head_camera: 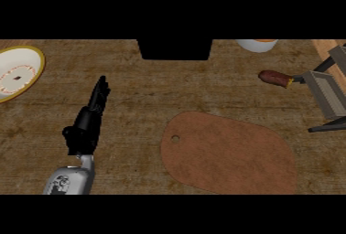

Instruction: Pick the can from the cutting board and place it in the tiered basket

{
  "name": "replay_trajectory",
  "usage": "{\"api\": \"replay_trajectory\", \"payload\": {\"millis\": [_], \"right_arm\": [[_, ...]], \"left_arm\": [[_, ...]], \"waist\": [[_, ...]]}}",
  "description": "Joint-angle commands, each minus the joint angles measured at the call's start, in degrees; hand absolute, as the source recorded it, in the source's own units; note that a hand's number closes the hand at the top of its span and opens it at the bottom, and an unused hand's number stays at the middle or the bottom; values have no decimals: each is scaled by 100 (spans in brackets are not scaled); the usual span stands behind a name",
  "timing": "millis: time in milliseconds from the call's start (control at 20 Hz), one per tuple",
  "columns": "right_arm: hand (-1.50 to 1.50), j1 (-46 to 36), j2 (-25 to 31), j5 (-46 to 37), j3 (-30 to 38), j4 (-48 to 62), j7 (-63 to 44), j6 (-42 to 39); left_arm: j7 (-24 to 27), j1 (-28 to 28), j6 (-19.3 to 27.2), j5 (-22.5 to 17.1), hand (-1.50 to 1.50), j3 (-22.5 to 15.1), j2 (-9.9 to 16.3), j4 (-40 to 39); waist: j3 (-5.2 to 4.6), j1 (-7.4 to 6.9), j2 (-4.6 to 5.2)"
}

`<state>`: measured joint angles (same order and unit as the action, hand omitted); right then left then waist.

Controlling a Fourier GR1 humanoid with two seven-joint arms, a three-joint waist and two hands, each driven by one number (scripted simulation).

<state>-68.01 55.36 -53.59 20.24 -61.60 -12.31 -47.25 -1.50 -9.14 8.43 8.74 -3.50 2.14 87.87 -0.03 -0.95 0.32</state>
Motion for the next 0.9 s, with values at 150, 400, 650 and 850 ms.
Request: {"api": "replay_trajectory", "payload": {"millis": [150,400,650,850], "right_arm": [[-150,-32,-199,143,810,1343,-487,747],[-150,-348,-369,657,1204,1392,-769,610],[-150,-414,-39,974,1969,1713,-835,1377],[-150,-691,413,961,2178,1907,-1315,1727]], "left_arm": [[-131,-6,99,129,0,-114,-86,129],[164,-77,116,63,0,99,-39,-211],[22,310,149,133,0,-148,-98,110],[-69,167,44,101,0,-140,-26,196]], "waist": [[6,-33,10],[-3,62,-21],[5,25,-31],[0,23,-24]]}}
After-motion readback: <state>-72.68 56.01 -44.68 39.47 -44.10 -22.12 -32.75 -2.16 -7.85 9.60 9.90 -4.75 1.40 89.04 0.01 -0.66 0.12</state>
